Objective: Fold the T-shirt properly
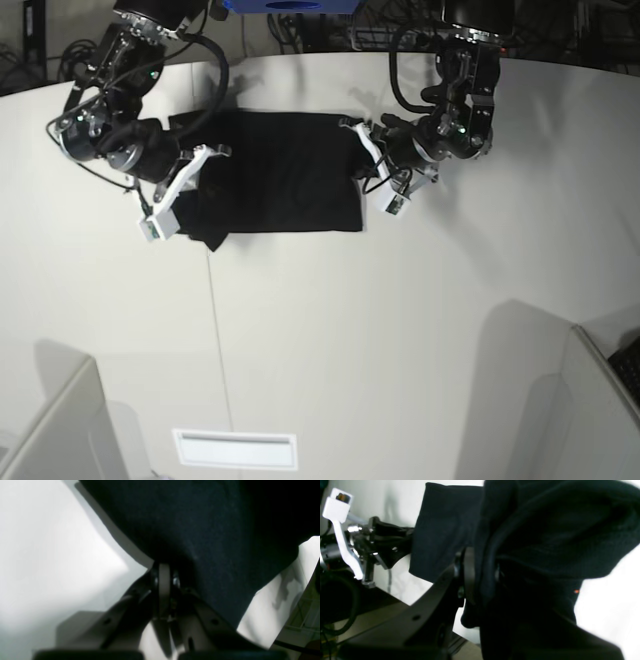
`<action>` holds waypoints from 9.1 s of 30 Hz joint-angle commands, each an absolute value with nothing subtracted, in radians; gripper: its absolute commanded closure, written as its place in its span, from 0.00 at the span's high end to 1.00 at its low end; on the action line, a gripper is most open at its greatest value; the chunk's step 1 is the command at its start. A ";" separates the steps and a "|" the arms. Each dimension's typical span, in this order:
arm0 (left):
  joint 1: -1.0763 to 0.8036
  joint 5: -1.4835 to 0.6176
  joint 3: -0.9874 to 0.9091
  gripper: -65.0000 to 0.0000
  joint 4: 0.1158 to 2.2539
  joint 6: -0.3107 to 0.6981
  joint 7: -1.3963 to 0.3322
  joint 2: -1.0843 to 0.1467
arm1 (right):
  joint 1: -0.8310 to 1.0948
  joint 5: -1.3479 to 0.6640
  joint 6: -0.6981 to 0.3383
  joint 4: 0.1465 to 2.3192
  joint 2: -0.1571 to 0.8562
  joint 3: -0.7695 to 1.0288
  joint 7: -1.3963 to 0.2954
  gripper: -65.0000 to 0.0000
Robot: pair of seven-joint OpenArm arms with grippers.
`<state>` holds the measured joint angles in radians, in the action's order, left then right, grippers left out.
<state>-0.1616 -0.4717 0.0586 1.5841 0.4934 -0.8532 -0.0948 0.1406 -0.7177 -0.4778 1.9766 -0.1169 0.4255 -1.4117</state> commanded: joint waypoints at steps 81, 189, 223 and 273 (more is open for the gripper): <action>-0.587 -0.492 -0.653 0.00 1.948 0.698 -0.843 -0.179 | 0.168 -0.937 -0.234 1.808 -0.081 0.271 -1.178 0.00; -0.229 -1.032 -0.400 0.94 1.883 0.590 -1.095 -0.088 | 0.254 -0.806 0.223 2.023 0.352 -0.288 -0.875 0.00; -0.036 -0.888 0.102 0.00 1.524 0.334 -1.078 -0.182 | 0.412 -0.806 0.168 2.018 0.346 0.028 -0.611 0.00; 0.463 -0.173 0.865 0.00 1.290 0.679 -1.013 -0.209 | 0.503 -0.803 0.171 2.017 0.308 0.217 -0.613 0.00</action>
<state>0.4786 -0.2100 0.8516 1.3087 0.6815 -0.9714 -0.2043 0.5030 -0.8036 0.1791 2.0014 0.2962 0.2111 -0.6319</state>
